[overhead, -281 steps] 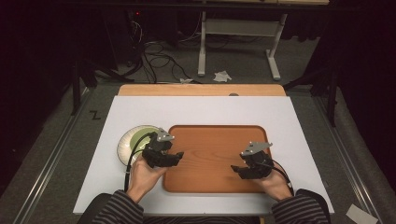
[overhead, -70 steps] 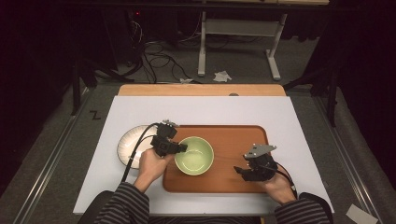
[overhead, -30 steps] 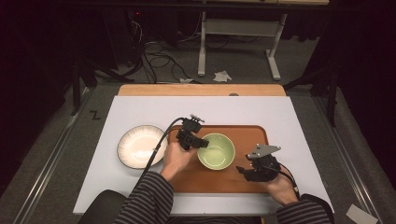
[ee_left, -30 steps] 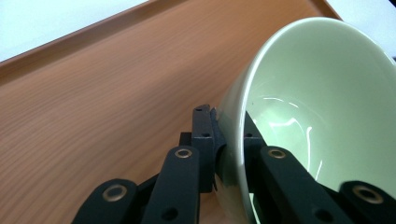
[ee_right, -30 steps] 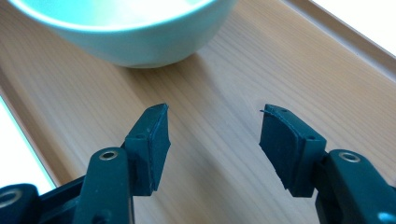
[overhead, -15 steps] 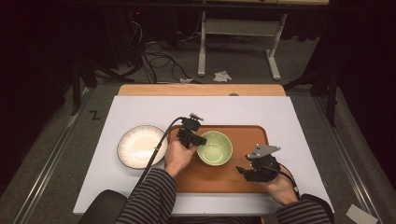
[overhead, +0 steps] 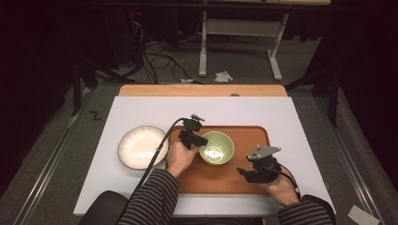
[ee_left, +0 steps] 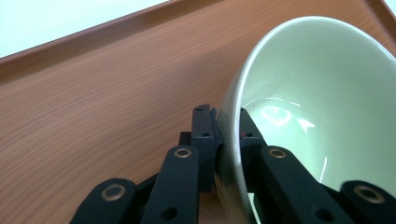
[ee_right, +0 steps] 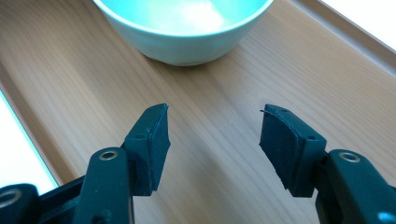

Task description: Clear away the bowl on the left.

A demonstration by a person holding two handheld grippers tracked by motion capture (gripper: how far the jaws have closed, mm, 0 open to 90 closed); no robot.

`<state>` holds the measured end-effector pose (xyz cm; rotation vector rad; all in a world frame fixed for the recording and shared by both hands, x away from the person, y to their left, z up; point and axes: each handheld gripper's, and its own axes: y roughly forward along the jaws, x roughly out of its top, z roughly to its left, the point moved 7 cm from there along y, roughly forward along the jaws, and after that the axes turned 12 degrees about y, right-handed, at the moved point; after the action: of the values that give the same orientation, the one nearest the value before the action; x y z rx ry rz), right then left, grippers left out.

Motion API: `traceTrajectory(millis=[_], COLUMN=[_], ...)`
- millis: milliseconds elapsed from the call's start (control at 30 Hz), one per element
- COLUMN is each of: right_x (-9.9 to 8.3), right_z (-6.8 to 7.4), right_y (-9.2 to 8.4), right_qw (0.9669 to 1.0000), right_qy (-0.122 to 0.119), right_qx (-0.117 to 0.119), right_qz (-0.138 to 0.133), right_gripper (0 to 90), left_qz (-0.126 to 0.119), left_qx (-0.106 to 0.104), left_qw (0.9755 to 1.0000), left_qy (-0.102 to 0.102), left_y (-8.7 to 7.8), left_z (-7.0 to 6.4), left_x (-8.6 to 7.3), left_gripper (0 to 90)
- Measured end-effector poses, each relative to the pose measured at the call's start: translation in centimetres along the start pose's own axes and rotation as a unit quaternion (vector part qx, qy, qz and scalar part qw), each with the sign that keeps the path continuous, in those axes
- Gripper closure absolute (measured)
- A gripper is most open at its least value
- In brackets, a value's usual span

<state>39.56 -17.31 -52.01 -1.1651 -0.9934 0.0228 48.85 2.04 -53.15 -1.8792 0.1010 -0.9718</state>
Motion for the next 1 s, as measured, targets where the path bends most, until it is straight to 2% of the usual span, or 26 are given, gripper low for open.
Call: traceTrajectory(millis=[200,433,533,633,767,900,1000], right_x=[0.0,-0.1,-0.1,-0.1,-0.1,-0.1,-0.1], right_z=[0.0,0.0,0.0,0.0,0.0,0.0,0.0], right_y=[0.0,0.1,0.1,0.1,0.1,0.1,0.2], right_qw=[1.0,1.0,1.0,1.0,1.0,1.0,1.0], right_qy=[0.002,-0.002,-0.001,-0.001,-0.001,-0.001,-0.001], right_qx=[0.001,0.002,0.001,0.001,0.002,0.002,0.002], right_qz=[0.0,0.004,0.005,0.005,0.004,0.004,0.004], right_gripper=[43.8,43.7,43.7,43.7,43.6,43.6,43.6], left_qz=[0.003,-0.008,-0.013,-0.012,-0.017,-0.024,-0.027], left_qx=[-0.002,-0.008,-0.006,0.006,0.01,0.028,0.032], left_qw=[1.0,0.9999,0.9999,0.9999,0.9996,0.9989,0.9986], left_qy=[-0.003,-0.005,-0.003,0.007,0.018,0.03,0.034], left_y=[0.1,-0.5,-0.6,-0.8,-1.1,-1.6,-2.1], left_z=[0.2,0.2,0.2,0.3,0.2,0.1,0.0], left_x=[-0.1,0.2,0.2,0.1,0.2,0.3,0.3], left_gripper=[77.7,74.9,66.6,58.8,53.7,48.4,46.4])
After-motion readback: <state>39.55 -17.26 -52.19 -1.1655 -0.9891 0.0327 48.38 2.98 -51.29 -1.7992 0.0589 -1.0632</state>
